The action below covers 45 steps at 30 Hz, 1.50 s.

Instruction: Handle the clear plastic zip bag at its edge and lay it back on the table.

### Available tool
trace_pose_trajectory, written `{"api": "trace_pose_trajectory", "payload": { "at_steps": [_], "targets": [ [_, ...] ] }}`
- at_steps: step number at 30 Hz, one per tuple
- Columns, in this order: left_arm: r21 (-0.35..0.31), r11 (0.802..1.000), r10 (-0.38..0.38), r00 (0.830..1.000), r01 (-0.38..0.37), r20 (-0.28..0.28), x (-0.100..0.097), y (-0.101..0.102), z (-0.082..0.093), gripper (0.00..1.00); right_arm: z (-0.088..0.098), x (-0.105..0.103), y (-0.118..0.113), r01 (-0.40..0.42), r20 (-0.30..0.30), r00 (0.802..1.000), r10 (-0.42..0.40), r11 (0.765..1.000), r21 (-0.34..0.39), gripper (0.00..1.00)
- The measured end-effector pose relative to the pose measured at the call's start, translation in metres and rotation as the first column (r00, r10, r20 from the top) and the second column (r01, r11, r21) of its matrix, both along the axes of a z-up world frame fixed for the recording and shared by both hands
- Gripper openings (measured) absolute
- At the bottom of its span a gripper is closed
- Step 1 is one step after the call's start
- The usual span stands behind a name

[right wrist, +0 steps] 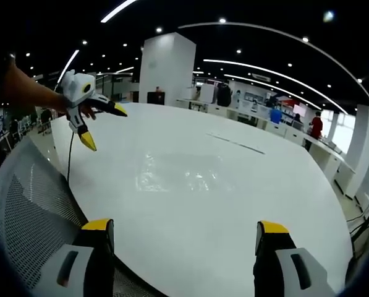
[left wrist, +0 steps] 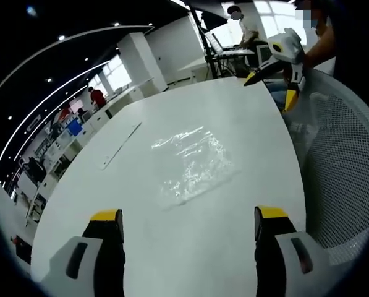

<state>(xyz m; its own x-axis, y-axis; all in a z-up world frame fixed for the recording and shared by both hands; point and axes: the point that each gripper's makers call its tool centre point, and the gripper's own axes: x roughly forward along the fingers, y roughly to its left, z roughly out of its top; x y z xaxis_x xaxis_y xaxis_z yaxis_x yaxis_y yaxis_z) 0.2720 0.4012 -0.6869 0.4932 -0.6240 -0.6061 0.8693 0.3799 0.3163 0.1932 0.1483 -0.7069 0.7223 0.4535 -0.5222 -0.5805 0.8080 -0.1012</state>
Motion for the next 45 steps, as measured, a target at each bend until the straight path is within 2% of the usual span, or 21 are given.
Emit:
{"api": "trace_pose_trajectory", "payload": {
  "at_steps": [9, 22, 35, 45],
  "targets": [
    [0.031, 0.998, -0.045, 0.999, 0.046, -0.017, 0.003, 0.0, -0.009, 0.85, 0.0, 0.0, 0.0, 0.002, -0.004, 1.0, -0.002, 1.0, 0.002, 0.95],
    [0.061, 0.995, -0.073, 0.997, 0.074, -0.026, 0.005, -0.001, -0.015, 0.81, -0.002, 0.0, 0.001, -0.005, -0.014, 1.0, 0.005, 1.0, 0.0, 0.94],
    [0.121, 0.982, -0.144, 0.989, 0.146, -0.026, 0.015, -0.001, -0.026, 0.76, -0.003, 0.0, 0.0, -0.001, -0.019, 1.0, 0.0, 1.0, -0.003, 0.93],
    [0.165, 0.968, -0.181, 0.982, 0.187, -0.048, 0.017, -0.001, -0.036, 0.71, -0.005, -0.001, -0.001, 0.002, -0.024, 1.0, -0.002, 1.0, -0.007, 0.92]
  ]
}}
